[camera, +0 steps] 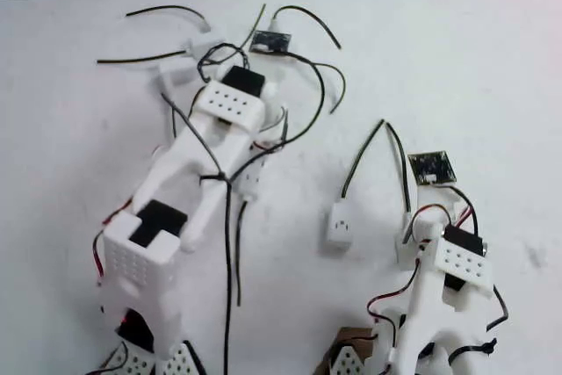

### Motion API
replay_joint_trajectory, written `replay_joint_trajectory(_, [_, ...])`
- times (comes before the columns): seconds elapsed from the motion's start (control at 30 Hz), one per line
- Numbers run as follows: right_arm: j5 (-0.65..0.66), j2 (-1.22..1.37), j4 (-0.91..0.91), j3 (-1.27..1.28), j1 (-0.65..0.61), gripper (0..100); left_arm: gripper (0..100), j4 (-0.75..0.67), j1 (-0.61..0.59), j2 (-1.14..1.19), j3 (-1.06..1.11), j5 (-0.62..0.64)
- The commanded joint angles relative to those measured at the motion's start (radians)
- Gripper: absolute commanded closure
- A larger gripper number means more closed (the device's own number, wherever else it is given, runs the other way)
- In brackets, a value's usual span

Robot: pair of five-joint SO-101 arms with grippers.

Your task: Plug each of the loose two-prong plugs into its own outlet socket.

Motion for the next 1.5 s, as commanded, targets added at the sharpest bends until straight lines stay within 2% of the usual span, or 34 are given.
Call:
replay_joint_trajectory(0.0, [-0.009,-0.010,-0.013,-0.005,0.007,69.0,98,-0.006,0.010,-0.041,-0.032,0.009])
replay_joint_trajectory(0.53, [-0.009,-0.010,-0.013,-0.005,0.007,69.0,98,-0.052,0.010,-0.031,0.034,0.012])
replay_joint_trajectory(0.8, [-0.009,-0.010,-0.012,-0.005,0.007,69.0,98,-0.011,0.001,0.153,-0.048,0.011])
replay_joint_trajectory(1.03, [-0.009,-0.010,-0.012,-0.005,0.007,69.0,97,0.021,0.001,0.217,-0.107,0.003])
replay_joint_trajectory(1.1, [-0.009,-0.010,-0.012,-0.005,0.007,69.0,94,0.023,0.001,0.214,-0.110,0.003])
replay_joint_trajectory(1.3, [-0.009,-0.010,-0.012,-0.005,0.007,69.0,75,0.083,0.002,0.099,-0.104,0.003])
replay_joint_trajectory(1.47, [-0.009,-0.010,-0.012,-0.003,0.005,69.0,70,0.115,0.001,0.056,-0.100,-0.012])
